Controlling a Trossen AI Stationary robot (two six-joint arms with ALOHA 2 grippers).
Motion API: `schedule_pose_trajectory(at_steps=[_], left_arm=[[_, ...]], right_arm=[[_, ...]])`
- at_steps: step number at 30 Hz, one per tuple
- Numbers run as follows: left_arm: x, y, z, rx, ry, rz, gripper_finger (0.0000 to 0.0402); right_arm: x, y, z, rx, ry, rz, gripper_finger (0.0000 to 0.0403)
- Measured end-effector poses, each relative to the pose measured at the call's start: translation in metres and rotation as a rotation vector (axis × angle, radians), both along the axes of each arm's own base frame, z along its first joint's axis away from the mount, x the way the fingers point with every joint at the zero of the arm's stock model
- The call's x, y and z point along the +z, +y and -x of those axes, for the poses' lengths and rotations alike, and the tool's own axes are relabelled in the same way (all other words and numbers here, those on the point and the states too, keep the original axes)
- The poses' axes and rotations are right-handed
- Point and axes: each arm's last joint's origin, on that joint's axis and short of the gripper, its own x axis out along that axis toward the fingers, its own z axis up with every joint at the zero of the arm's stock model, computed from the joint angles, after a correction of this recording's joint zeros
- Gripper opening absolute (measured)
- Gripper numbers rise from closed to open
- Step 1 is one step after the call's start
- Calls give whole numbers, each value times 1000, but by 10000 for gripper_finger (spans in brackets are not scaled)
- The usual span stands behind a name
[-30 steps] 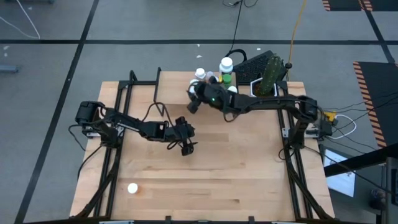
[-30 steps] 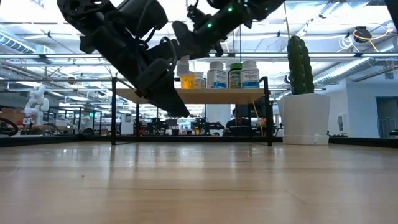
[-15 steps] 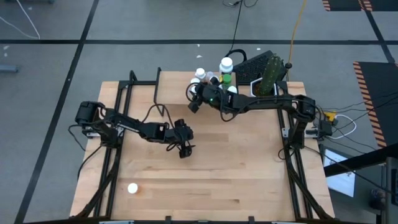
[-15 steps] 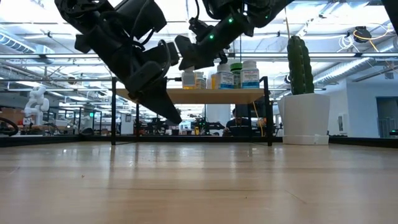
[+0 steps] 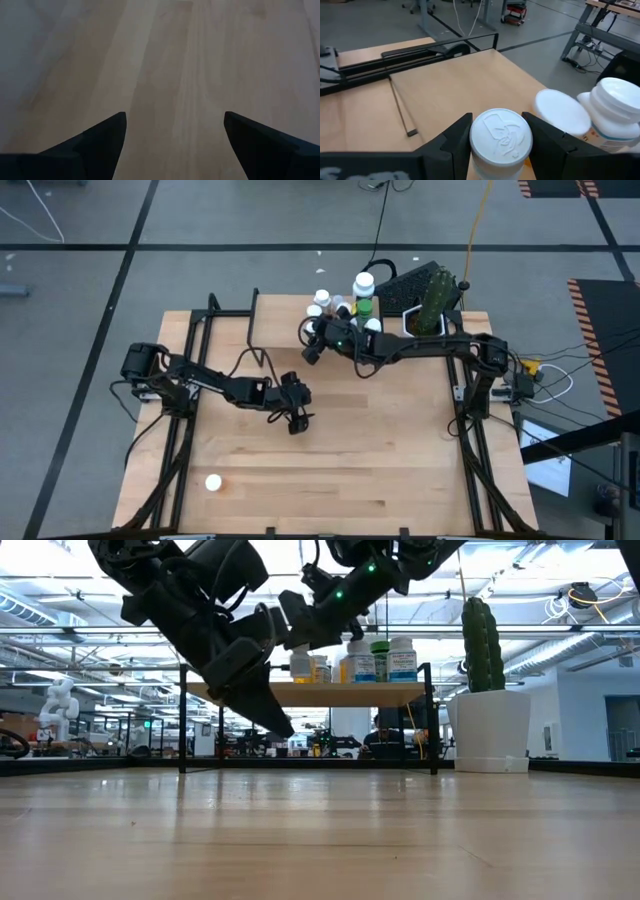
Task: Pick and place medicine bottles onto shelf by color
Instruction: Put the white black pill bottle on the shelf
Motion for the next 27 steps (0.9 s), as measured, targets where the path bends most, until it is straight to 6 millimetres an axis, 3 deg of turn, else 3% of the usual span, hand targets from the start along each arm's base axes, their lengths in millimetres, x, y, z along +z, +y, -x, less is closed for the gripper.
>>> schedule_pose_trajectory(at_steps=[6,19,27], left_arm=[[-1,0,1,3,10,2,337],[-1,0,1,12,18,9,337],[-1,0,1,14,17,11,337]], right_arm=[[3,10,-1,34,2,23,153],[27,11,11,36,-41,35,153],[16,18,13,-50,35,17,153]])
